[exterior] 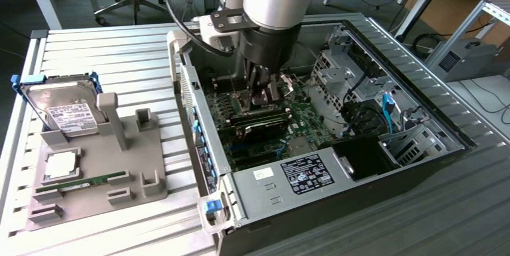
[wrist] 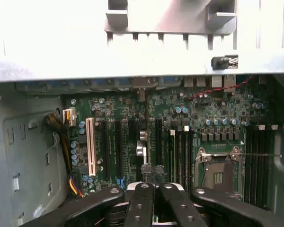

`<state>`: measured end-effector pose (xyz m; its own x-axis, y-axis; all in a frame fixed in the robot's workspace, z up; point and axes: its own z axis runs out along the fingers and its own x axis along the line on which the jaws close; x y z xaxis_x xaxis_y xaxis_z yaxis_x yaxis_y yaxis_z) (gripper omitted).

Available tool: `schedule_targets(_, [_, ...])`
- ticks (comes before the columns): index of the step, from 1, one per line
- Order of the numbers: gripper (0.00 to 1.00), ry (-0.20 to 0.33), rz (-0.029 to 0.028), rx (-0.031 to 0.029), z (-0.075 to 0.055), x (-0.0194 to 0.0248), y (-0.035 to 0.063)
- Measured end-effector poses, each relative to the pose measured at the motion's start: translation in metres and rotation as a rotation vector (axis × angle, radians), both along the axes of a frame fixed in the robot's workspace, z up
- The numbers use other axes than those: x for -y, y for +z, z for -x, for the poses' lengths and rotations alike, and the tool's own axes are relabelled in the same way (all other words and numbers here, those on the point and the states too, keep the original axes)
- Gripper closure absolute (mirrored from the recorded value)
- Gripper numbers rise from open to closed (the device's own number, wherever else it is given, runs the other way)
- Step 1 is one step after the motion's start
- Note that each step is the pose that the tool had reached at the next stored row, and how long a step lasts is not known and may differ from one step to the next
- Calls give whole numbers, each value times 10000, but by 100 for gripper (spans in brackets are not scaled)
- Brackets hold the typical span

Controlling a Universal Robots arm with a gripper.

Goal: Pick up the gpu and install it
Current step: 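Press down on the gpu until it lock into place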

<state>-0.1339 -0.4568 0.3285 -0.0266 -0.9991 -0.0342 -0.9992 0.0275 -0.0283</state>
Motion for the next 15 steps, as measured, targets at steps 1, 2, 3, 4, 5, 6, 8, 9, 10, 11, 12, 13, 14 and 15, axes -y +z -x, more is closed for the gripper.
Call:
schedule_targets(1, [89, 0, -1, 1, 27, -4, -6])
schedule_targets(2, [89, -1, -4, 3, 44, -7, -15])
schedule_targets(3, [89, 0, -4, 2, 53, -9, -25])
schedule_targets(4, [89, 0, -2, 1, 60, -10, -38])
schedule_targets(5, [89, 0, -2, 1, 66, -11, -51])
schedule_targets(6, [89, 0, -2, 1, 71, -11, -64])
schedule_targets(8, [89, 0, -3, 1, 84, -11, -92])
schedule_targets(9, [89, 1, -2, 1, 92, -11, -103])
schedule_targets(10, [89, 0, -3, 1, 105, -13, -118])
schedule_targets(11, [89, 0, -2, 1, 114, -15, -127])
schedule_targets(12, [89, 0, -2, 1, 123, -17, -138])
schedule_targets(13, [89, 0, -2, 1, 130, -19, -148])
schedule_targets(14, [89, 0, -2, 1, 137, -20, -157])
schedule_targets(15, [89, 0, -3, 2, 144, -22, -166])
